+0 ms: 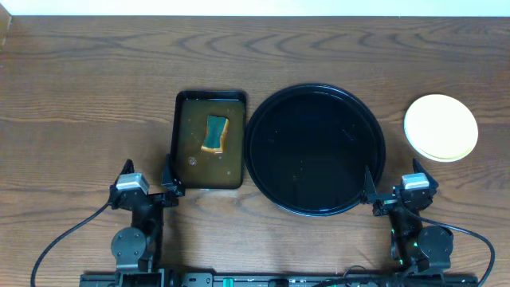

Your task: Clean dirty plates on tray and stack at the side

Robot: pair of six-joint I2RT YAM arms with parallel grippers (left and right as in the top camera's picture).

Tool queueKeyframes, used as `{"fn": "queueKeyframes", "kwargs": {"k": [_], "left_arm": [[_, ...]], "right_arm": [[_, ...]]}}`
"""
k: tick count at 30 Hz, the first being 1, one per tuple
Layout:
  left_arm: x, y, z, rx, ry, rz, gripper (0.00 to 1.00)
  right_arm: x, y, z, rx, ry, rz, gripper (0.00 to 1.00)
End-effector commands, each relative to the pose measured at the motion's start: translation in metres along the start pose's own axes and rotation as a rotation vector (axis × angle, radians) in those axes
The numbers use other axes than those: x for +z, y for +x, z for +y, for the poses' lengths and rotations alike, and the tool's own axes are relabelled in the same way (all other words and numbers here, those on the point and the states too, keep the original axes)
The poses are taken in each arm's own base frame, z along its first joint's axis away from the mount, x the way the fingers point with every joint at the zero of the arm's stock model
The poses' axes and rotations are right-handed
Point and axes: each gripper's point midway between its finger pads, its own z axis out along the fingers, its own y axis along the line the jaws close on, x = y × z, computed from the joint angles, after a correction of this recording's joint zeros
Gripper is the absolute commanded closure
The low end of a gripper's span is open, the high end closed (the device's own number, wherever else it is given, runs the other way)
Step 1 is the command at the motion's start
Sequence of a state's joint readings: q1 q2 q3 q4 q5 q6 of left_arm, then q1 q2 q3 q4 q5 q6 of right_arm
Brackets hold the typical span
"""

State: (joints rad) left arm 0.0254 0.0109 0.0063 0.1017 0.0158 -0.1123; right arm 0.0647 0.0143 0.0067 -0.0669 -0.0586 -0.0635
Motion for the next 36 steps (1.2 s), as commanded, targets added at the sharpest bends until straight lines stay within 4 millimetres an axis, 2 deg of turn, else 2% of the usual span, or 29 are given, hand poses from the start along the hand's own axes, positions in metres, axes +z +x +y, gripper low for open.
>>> {"fn": "queueKeyframes", "kwargs": {"k": [1, 3, 4, 36], "left_arm": [[-0.001, 0.021, 0.006, 0.070, -0.023, 0.083, 0.14], [-0.004, 0.039, 0.009, 0.059, -0.031, 0.158, 0.14], [-0.004, 0.040, 0.009, 0.058, -0.032, 0.162, 0.14], [-0.004, 0.041, 0.009, 0.058, -0.034, 0.167, 0.14]], "right_arm": [[0.000, 0.000, 0.000, -0.013, -0.001, -0.002, 0.01], [0.000, 0.000, 0.000, -0.013, -0.001, -0.002, 0.01], [0.000, 0.000, 0.000, -0.013, -0.001, -0.002, 0.01], [0.000, 0.000, 0.000, -0.013, -0.001, -0.002, 0.01]]}}
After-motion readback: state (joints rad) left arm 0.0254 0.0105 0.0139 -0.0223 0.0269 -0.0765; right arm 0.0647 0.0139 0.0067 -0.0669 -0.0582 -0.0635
